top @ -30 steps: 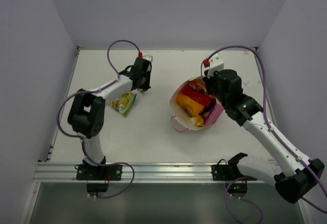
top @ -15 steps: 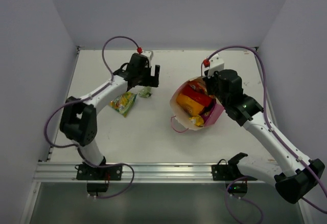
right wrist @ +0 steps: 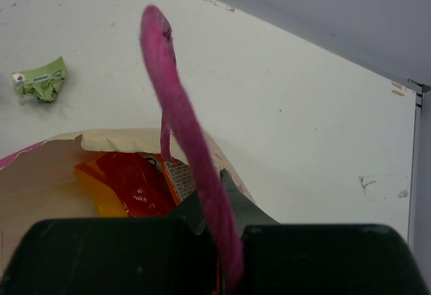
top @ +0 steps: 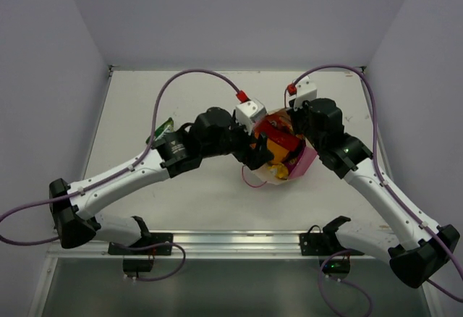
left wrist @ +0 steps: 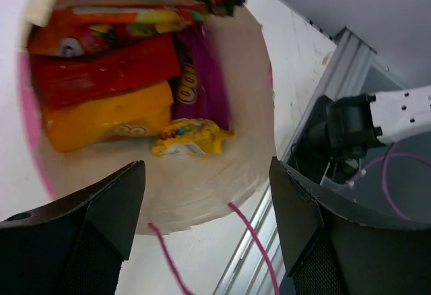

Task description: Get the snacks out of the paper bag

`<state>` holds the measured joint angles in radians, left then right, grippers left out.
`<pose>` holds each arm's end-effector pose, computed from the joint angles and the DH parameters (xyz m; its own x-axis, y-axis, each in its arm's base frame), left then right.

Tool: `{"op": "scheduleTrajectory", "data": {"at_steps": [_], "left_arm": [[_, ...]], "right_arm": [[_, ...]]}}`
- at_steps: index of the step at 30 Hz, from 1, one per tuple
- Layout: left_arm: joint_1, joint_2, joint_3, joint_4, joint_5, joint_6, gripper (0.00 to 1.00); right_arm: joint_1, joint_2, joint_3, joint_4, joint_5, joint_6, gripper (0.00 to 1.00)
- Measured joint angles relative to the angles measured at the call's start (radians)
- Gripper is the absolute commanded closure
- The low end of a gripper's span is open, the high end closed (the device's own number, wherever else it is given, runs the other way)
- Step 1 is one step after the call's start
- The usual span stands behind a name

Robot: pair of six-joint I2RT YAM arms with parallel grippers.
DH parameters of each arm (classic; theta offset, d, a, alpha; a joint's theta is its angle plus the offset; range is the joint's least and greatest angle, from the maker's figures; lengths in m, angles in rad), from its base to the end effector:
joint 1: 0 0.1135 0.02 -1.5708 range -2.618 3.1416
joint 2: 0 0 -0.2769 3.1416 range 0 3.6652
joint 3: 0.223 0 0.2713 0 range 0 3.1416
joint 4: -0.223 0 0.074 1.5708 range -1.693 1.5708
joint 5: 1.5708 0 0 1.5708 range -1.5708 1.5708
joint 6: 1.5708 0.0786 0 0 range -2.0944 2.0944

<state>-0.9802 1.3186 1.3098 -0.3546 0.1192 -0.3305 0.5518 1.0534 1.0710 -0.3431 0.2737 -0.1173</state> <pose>0.1917 -0.3027 0.3853 -0.4749 0.1298 -0.8704 0.7744 0.5315 -0.3433 0.2567 0.1331 0.3709 -0.2369 -0.2781 -0.9309 -0.3165 0.9280 -0.1967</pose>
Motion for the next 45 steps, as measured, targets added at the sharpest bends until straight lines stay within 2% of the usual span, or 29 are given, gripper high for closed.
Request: {"op": "scheduleTrajectory", "data": {"at_steps": [4,6,14,16,17,19,20,21,23,30,38,42,45], "left_arm": [[-0.071,0.092,-0.004,0.004,0.003,-0.003,0.25],[-0.075,0.14,-0.004,0.015,0.0,-0.01,0.3],[-0.08,0.326,-0.003,0.099,0.001,-0.031,0.32],[-0.085,0.369,0.002,0.108,0.006,-0.037,0.35],[-0.088,0.383,0.004,0.111,0.007,-0.043,0.39],[-0.09,0.403,0.007,0.113,0.011,-0.051,0.56],[-0.091,0.411,0.009,0.115,0.013,-0.054,0.66],[-0.092,0.417,0.009,0.122,0.015,-0.056,0.84],[-0.092,0.42,0.011,0.126,0.015,-0.06,1.0],[-0.1,0.378,0.012,0.09,-0.039,-0.05,1.0],[-0.087,0.082,0.085,0.014,-0.18,-0.032,1.0],[-0.022,-0.076,0.103,-0.03,-0.25,-0.025,1.0],[0.092,-0.167,0.075,-0.073,-0.304,-0.027,1.0]], "right_arm": [[0.0,0.0,0.0,0.0,0.0,0.0,1.0],[0.0,0.0,0.0,0.0,0.0,0.001,1.0],[0.0,0.0,0.0,0.0,0.0,0.002,1.0],[-0.005,0.0,0.0,0.0,0.008,0.001,1.0],[-0.01,0.0,0.0,-0.001,0.016,0.001,1.0],[-0.014,-0.001,0.0,-0.002,0.029,0.0,1.0],[-0.014,-0.002,0.0,-0.003,0.034,-0.003,1.0],[-0.015,-0.003,-0.002,-0.005,0.041,-0.006,1.0],[-0.016,-0.006,-0.008,-0.002,0.05,-0.008,1.0],[-0.007,-0.012,-0.012,0.0,0.049,-0.006,1.0],[-0.002,-0.012,-0.015,0.001,0.052,-0.008,1.0],[-0.002,-0.012,-0.016,0.002,0.057,-0.009,1.0],[-0.002,-0.012,-0.017,0.004,0.058,-0.01,1.0]]}}
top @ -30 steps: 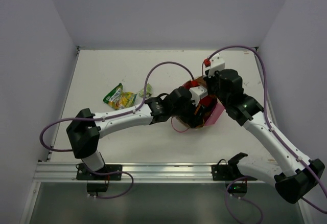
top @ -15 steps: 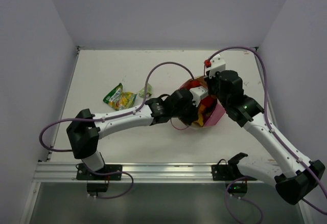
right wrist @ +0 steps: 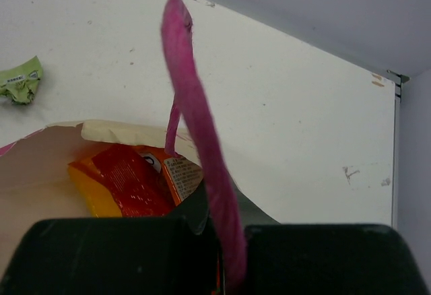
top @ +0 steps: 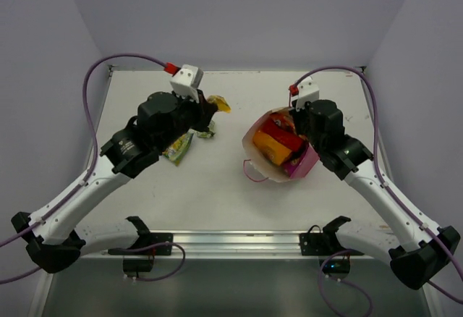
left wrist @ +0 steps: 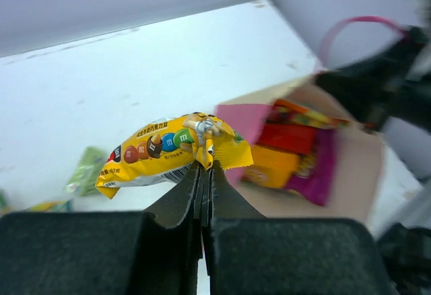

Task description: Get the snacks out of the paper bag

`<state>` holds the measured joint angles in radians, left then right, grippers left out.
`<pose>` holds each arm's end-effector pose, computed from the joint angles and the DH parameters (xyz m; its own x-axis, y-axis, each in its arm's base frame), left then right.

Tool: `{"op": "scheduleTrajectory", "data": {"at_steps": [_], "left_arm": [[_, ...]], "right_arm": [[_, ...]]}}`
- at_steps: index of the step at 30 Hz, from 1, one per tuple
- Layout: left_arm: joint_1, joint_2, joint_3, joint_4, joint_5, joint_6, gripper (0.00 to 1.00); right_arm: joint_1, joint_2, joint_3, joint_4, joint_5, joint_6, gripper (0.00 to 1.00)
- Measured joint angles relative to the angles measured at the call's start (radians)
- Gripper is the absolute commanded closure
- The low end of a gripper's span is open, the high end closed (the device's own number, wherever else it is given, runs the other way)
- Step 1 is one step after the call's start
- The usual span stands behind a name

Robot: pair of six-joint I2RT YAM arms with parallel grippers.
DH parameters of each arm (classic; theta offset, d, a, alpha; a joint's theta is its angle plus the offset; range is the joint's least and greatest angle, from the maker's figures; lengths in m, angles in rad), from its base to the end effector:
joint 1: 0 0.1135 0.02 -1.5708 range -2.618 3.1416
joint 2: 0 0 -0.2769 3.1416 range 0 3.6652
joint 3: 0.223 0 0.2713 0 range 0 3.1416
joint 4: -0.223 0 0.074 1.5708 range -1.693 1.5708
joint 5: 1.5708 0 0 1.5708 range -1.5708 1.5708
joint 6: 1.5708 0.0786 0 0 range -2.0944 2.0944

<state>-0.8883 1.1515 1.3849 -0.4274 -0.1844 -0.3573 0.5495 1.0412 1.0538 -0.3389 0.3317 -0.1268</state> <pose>0.1999 -0.2231 0.4568 -0.3410 -0.1255 -0.9316 0.5658 0.7640 -0.3101 0.2559 0.1267 0.3683 -0.2420 -0.2884 -0.9264 -0.2634 0.9385 -0.2233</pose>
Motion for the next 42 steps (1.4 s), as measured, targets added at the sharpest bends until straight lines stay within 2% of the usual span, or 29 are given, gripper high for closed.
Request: {"op": "scheduleTrajectory", "data": {"at_steps": [5,11,13,14,16,17,19,22,26,29,32,35,42], "left_arm": [[0.187,-0.032,-0.154,-0.048,-0.059,-0.008,1.0],[0.253,0.143,-0.424,0.001,-0.044,-0.051,1.0],[0.266,0.213,-0.483,0.027,-0.04,-0.063,0.84],[0.272,0.246,-0.501,0.041,-0.037,-0.071,0.71],[0.28,0.299,-0.51,0.061,-0.032,-0.082,0.59],[0.281,0.319,-0.51,0.077,-0.025,-0.093,0.43],[0.283,0.315,-0.51,0.092,-0.009,-0.1,0.22],[0.281,0.27,-0.487,0.099,0.021,-0.111,0.11],[0.222,0.164,-0.393,0.113,0.055,-0.058,0.09],[0.109,0.114,-0.307,0.18,0.077,0.069,0.07],[0.026,0.076,-0.288,0.267,0.153,0.232,0.09],[0.018,0.071,-0.288,0.307,0.241,0.397,0.12],[0.015,0.093,-0.298,0.359,0.465,0.797,0.13]], "right_arm": [[0.0,0.0,-0.003,0.003,0.0,0.0,1.0],[0.0,0.0,-0.004,0.006,0.0,0.0,1.0],[0.0,0.0,-0.004,0.008,0.0,0.001,1.0],[0.0,0.0,-0.004,0.008,0.0,0.002,1.0],[0.0,0.002,-0.005,0.01,0.0,0.002,1.0],[0.0,0.002,-0.005,0.01,-0.001,0.002,1.0],[0.0,0.002,-0.005,0.01,-0.001,0.002,1.0],[0.0,0.002,-0.005,0.01,-0.004,0.001,1.0],[0.0,0.001,-0.005,0.008,-0.019,-0.01,1.0],[0.0,0.0,0.005,-0.011,-0.049,-0.026,1.0],[-0.001,0.0,0.028,-0.045,-0.093,-0.047,1.0],[-0.001,0.0,0.044,-0.076,-0.124,-0.067,1.0],[-0.001,0.013,0.081,-0.137,-0.187,-0.1,1.0]]}}
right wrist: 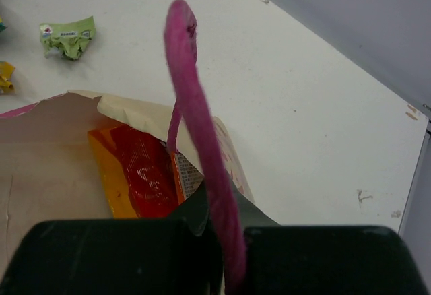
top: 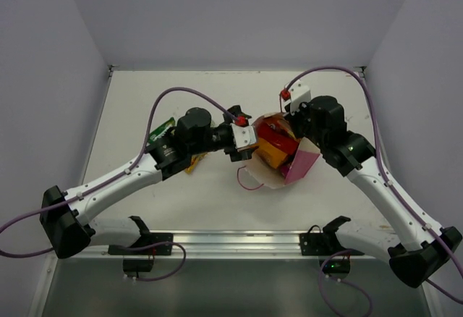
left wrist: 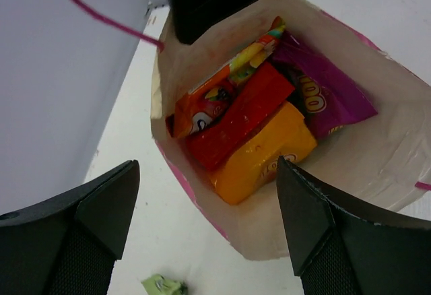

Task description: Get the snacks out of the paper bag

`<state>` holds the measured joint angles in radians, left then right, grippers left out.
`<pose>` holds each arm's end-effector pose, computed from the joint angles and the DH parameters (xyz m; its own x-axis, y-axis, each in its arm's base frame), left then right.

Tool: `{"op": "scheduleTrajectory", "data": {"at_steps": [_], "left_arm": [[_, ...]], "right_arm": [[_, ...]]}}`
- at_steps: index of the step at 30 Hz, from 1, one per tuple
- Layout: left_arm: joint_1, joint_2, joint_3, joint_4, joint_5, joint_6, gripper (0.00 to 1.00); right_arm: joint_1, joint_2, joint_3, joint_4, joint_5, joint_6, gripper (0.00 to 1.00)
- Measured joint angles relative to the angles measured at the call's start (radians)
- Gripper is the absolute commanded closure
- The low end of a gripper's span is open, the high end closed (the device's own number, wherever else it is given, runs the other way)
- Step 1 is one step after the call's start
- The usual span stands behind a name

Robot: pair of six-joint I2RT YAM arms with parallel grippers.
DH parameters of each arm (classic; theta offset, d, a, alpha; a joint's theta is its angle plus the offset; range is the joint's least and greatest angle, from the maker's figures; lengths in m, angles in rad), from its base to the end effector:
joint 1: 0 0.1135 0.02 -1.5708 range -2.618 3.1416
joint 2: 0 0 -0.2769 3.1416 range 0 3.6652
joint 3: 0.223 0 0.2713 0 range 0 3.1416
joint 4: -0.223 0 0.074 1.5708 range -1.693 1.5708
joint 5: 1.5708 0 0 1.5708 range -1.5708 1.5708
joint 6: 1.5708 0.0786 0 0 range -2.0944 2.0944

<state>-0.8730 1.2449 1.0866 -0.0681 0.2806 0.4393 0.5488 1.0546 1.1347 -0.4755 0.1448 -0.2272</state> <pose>0.2068 -0.2805 0.3598 0.2564 0.3303 -0.9084 0.8847 0.2985 0.3582 0.2468 0.1376 0.3768 -0.2295 -0.4016 -0.8866 -0.4663 0.8450 -0.2620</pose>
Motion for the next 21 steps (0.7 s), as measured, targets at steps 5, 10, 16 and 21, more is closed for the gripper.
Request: {"op": "scheduleTrajectory", "data": {"at_steps": [5,10,16,21], "left_arm": [[-0.005,0.053,0.0,0.048,0.117,0.18,0.17],[-0.014,0.153,0.027,0.051,0.189,0.283,0.22],[-0.019,0.249,0.107,0.051,0.215,0.341,0.28],[-0.019,0.32,0.175,0.056,0.211,0.381,0.31]], "right_arm": [[0.0,0.006,0.011,-0.017,-0.032,-0.008,1.0],[0.0,0.006,0.015,-0.023,-0.045,-0.012,1.0],[0.0,0.007,0.017,-0.029,-0.059,-0.016,1.0],[0.0,0.014,0.022,-0.032,-0.06,-0.017,1.0]]}}
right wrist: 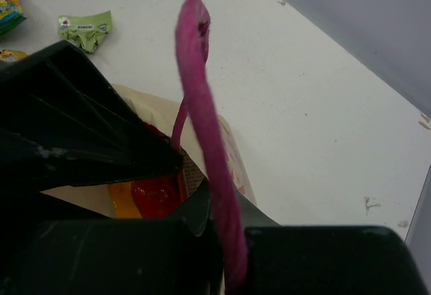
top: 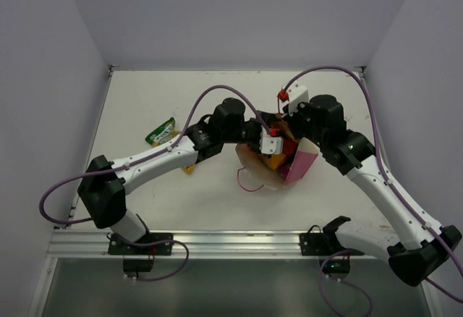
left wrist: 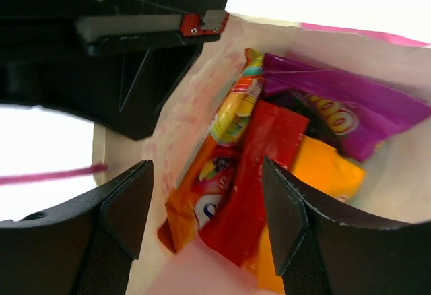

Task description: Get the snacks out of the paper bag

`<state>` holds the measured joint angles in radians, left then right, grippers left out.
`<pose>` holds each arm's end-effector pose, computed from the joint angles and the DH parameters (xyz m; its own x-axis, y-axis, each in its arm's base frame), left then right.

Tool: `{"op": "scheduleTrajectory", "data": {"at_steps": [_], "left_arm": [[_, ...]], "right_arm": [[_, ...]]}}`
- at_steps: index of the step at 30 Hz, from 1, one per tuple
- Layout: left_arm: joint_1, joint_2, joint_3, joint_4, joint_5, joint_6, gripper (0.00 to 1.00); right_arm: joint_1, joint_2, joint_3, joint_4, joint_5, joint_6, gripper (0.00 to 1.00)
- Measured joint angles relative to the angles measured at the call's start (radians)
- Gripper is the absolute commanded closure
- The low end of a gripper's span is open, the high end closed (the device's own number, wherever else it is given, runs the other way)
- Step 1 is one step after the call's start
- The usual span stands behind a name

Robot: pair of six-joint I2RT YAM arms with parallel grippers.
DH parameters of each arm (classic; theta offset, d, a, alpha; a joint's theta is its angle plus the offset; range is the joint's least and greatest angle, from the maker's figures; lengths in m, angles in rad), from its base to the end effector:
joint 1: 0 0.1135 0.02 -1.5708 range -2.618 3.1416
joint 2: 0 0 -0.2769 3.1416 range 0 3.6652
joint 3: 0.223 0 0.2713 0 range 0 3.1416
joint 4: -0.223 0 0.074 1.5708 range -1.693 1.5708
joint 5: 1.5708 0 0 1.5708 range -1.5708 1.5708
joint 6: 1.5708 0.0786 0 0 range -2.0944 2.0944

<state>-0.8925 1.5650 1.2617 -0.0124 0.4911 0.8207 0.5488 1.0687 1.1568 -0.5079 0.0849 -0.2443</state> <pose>0.2378 -0.3542 0.3241 0.5753 0.3142 -0.7551 0.8024 -0.0376 0.5957 0.2459 0.1425 0.3772 -0.2277 -0.4217 -0.8777 -0.5243 0.8126 -0.2544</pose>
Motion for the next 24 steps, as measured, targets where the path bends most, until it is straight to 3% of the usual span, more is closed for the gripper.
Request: {"op": "scheduleTrajectory", "data": {"at_steps": [5,8,11,12,14,24], "left_arm": [[0.0,0.097,0.065,-0.002,-0.005,0.053,0.35],[-0.007,0.151,0.106,-0.006,-0.009,0.069,0.44],[-0.008,0.192,0.132,-0.005,-0.017,0.081,0.66],[-0.006,0.204,0.138,-0.005,-0.02,0.086,0.81],[-0.006,0.219,0.145,-0.006,-0.021,0.087,1.0],[-0.005,0.155,0.121,-0.066,-0.027,0.091,1.0]], "right_arm": [[0.0,0.004,0.0,-0.002,0.0,0.0,1.0],[-0.001,0.005,0.0,-0.003,0.002,-0.002,1.0],[-0.001,0.005,0.0,-0.003,0.0,0.0,1.0],[-0.001,0.003,0.0,-0.002,0.0,0.0,1.0],[-0.001,0.003,0.0,0.0,0.001,0.0,1.0],[0.001,-0.005,-0.014,0.023,0.03,0.0,1.0]]}}
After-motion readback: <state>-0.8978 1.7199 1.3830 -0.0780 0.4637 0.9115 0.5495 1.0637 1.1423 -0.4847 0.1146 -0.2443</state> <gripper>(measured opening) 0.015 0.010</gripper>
